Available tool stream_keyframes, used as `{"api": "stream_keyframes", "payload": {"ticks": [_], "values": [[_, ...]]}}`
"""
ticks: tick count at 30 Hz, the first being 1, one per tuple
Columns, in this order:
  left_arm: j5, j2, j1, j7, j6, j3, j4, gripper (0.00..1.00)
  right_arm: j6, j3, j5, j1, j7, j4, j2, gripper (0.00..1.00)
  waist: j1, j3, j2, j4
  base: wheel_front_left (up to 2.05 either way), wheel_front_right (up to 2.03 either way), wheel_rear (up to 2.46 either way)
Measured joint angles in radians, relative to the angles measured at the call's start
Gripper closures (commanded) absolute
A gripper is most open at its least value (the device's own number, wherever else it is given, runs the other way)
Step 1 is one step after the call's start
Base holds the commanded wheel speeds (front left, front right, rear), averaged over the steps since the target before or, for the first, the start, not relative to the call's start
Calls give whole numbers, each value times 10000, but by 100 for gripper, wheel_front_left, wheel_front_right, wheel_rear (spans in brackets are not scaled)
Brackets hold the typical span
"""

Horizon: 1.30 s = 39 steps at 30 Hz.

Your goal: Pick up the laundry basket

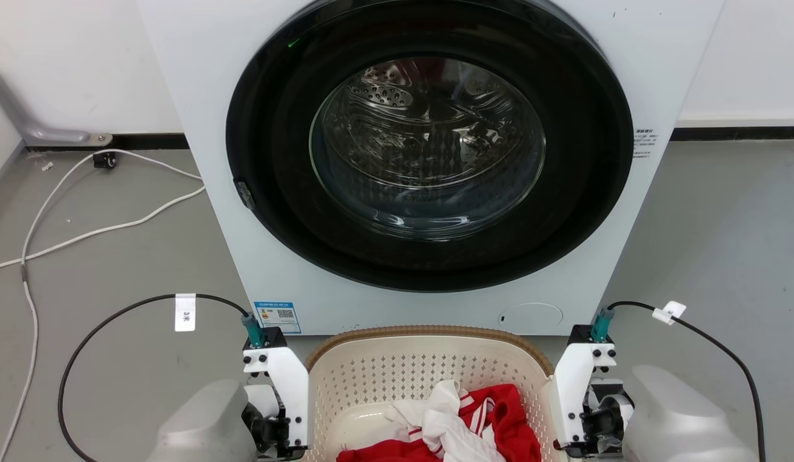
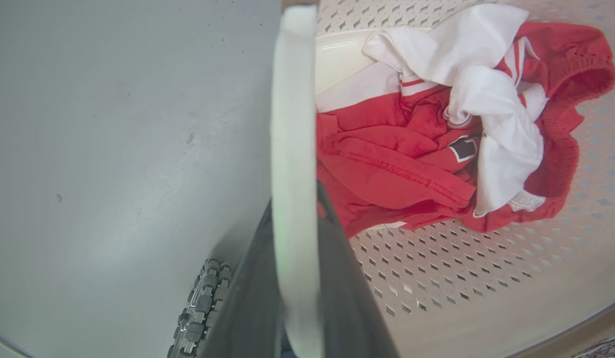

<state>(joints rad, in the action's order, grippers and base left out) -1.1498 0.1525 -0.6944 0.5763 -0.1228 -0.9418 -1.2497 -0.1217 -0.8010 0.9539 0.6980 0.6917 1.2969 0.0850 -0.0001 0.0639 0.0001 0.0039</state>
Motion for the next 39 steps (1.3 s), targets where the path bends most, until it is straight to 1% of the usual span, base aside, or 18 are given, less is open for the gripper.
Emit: {"api": "stream_keyframes", "payload": {"ticks": [39], "values": [[-343, -31, -9, -253, 0, -314, -8, 100, 0, 100, -119, 108, -148, 12, 35, 100, 1, -208, 0, -17, 0, 0, 0]]}}
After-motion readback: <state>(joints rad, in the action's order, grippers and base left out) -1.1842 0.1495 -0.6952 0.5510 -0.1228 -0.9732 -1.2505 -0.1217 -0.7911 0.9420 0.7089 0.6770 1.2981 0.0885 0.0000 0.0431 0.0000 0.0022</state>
